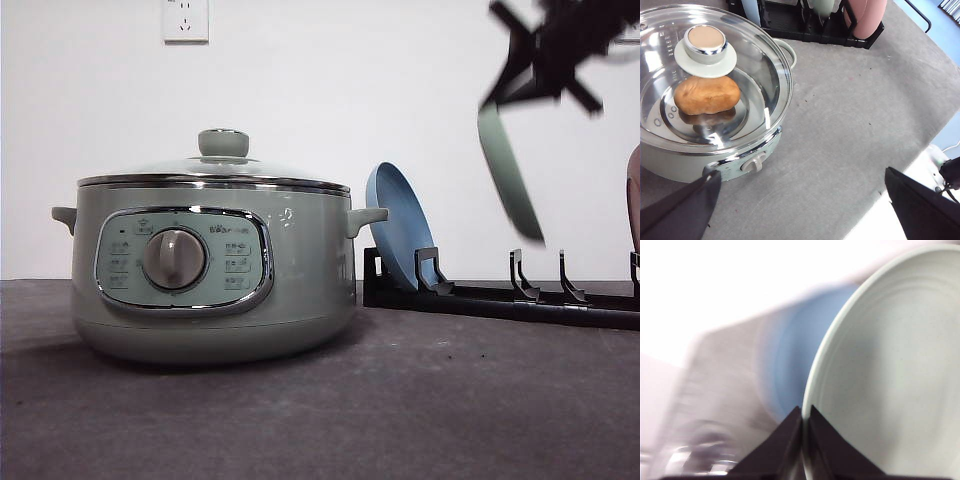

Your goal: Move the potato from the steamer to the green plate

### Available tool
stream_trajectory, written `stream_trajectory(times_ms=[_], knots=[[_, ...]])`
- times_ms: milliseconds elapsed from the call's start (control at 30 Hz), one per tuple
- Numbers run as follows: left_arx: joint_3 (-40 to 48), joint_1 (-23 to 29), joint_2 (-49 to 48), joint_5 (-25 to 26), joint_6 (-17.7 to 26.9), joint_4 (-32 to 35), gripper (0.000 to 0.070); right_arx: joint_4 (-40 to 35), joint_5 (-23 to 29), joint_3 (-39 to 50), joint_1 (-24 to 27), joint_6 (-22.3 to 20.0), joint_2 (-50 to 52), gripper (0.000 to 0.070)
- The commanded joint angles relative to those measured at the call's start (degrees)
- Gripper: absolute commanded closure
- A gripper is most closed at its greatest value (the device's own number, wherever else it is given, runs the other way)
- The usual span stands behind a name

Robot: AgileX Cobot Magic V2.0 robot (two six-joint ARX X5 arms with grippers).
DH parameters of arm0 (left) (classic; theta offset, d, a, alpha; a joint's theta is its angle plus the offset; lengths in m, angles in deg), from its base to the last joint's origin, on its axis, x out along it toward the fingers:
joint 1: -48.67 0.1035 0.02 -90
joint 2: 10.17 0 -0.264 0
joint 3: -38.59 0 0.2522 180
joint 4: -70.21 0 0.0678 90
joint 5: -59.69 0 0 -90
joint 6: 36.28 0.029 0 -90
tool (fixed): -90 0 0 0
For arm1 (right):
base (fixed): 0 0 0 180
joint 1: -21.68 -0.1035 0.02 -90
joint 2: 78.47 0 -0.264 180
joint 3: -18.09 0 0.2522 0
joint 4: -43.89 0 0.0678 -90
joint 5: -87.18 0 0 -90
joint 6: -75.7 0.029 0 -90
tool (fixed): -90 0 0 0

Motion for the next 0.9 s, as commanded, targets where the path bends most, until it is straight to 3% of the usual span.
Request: stream_trajectory(times_ms=[0,167,333,500,600,667,867], knots=[[-1.3,-0.3,0.5,0.3,1.2,0.3,0.0030,-1.0,-0.7,-2.0,-0.2,0.4,3.3,0.0700],[-1.3,-0.3,0.5,0.3,1.5,0.3,0.0030,2.9,-2.6,-2.0,-0.3,-2.1,11.3,0.0700],[-1.3,-0.3,0.5,0.3,1.4,0.3,0.0030,16.4,-1.2,-1.9,-1.4,-14.3,19.7,0.0700],[-1.3,-0.3,0.5,0.3,1.5,0.5,0.0030,27.2,3.3,0.1,-5.7,-23.2,27.3,0.0700],[-1.3,-0.3,0.5,0.3,1.5,0.9,0.0030,31.9,8.9,2.7,-10.0,-28.3,31.9,0.0700],[-1.3,-0.3,0.5,0.3,1.5,1.1,0.0030,34.2,13.0,5.5,-14.0,-30.0,35.2,0.0700],[-1.3,-0.3,0.5,0.3,1.4,1.4,0.0030,39.0,22.6,14.7,-26.0,-29.5,43.4,0.0700]])
